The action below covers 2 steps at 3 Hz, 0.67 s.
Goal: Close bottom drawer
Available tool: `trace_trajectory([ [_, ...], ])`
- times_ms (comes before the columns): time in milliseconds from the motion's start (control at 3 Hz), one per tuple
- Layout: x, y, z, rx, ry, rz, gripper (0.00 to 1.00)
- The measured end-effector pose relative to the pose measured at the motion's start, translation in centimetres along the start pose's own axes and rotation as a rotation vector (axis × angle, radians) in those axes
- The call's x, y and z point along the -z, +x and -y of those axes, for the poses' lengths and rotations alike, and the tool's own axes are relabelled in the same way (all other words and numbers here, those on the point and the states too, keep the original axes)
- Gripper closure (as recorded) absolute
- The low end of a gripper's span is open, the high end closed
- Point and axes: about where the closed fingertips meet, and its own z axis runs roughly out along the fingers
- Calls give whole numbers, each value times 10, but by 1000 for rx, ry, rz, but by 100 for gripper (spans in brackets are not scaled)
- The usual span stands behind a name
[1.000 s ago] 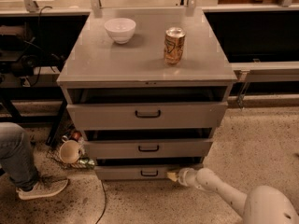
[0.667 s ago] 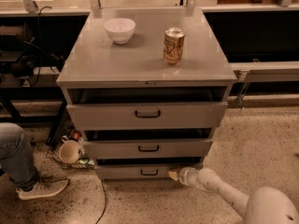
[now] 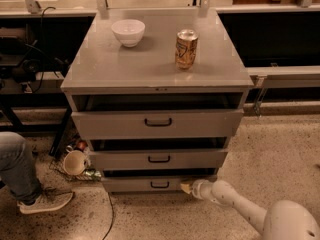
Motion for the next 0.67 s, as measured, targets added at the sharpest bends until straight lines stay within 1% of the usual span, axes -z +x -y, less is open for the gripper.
trace_trajectory([
  [333,17,16,-4,-15,2,-14,100],
  [667,89,59,2,-59,39,-40,100],
])
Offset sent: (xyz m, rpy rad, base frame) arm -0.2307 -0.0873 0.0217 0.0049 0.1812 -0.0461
